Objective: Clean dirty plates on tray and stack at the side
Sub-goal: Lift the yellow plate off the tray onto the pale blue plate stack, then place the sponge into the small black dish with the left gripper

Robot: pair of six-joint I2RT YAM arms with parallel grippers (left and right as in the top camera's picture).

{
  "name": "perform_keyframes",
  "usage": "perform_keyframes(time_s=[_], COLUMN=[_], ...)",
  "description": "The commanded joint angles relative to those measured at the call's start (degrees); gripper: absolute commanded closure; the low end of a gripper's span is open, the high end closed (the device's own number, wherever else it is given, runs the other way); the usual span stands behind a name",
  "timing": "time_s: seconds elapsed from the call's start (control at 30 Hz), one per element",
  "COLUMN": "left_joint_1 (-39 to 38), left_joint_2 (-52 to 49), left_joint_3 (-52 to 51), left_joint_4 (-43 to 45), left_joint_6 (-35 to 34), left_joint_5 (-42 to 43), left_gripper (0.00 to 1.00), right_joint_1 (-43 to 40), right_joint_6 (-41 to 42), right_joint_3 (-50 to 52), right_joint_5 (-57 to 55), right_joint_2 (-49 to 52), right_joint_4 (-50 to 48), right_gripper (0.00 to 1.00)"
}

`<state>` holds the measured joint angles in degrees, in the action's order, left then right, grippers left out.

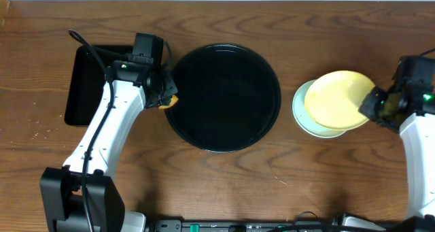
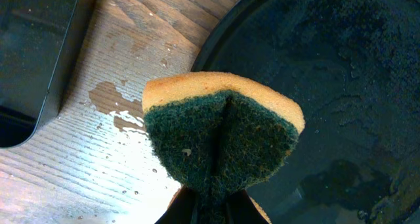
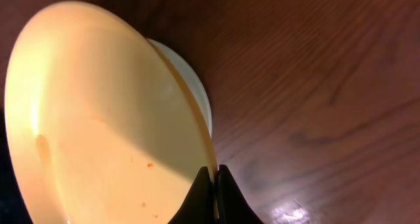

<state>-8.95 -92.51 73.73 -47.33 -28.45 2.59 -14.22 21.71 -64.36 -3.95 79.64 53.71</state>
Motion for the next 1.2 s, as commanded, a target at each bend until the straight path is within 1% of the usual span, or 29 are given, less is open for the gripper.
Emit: perform_keyframes(time_s=[0.0, 0.17, 0.23, 0.27, 0.37, 0.5, 0.7, 0.8, 0.9, 1.03, 1.17], left_joint_1=[0.3, 0.3, 0.3, 0.3, 0.3, 0.3, 0.3, 0.3, 0.3, 1.4, 4.3], left_joint_2=[0.1, 0.1, 0.1, 0.1, 0.1, 0.1, 0.1, 0.3, 1.0, 2.9, 3.5], left_joint_3=[-0.4, -0.4, -0.4, -0.4, -0.4, -0.4, -0.4, -0.3, 0.1, 0.4, 0.4], left_joint_4=[0.1, 0.1, 0.1, 0.1, 0.2, 0.3, 0.3, 0.3, 0.2, 0.3, 0.4], left_joint_6=[0.5, 0.5, 0.5, 0.5, 0.5, 0.5, 0.5, 0.8, 3.5, 8.5, 8.5], left_joint_5=[-0.7, -0.7, -0.7, -0.7, -0.7, -0.7, -0.7, -0.7, -0.7, -1.1, -10.8], left_gripper=[0.91, 0.91, 0.91, 0.91, 0.91, 0.91, 0.91, 0.92, 0.92, 0.92, 0.92], right_joint_1=[-0.3, -0.3, -0.3, -0.3, -0.3, 0.7, 3.5, 4.6, 5.9, 8.3, 11.8], right_joint_6=[2.1, 2.7, 2.7, 2.6, 2.1, 0.7, 0.2, -3.1, -5.6, -6.4, -6.6], right_joint_3=[3.5, 8.0, 8.9, 9.2, 9.3, 9.3, 9.3, 9.3, 9.0, 8.3, 7.8], right_joint_5=[-0.5, -0.5, 0.2, 0.5, 1.5, 3.5, 4.5, 8.2, 12.1, 13.1, 13.5], right_joint_2=[-0.1, -0.1, -0.1, -0.1, -0.1, -0.1, -0.1, -0.2, -0.2, -0.2, -0.2], right_joint_4=[-2.9, -7.2, -8.5, -9.0, -9.6, -10.7, -11.2, -12.4, -13.5, -13.9, -14.5], right_gripper=[0.99, 0.99, 0.92, 0.86, 0.76, 0.68, 0.65, 0.62, 0.56, 0.53, 0.51])
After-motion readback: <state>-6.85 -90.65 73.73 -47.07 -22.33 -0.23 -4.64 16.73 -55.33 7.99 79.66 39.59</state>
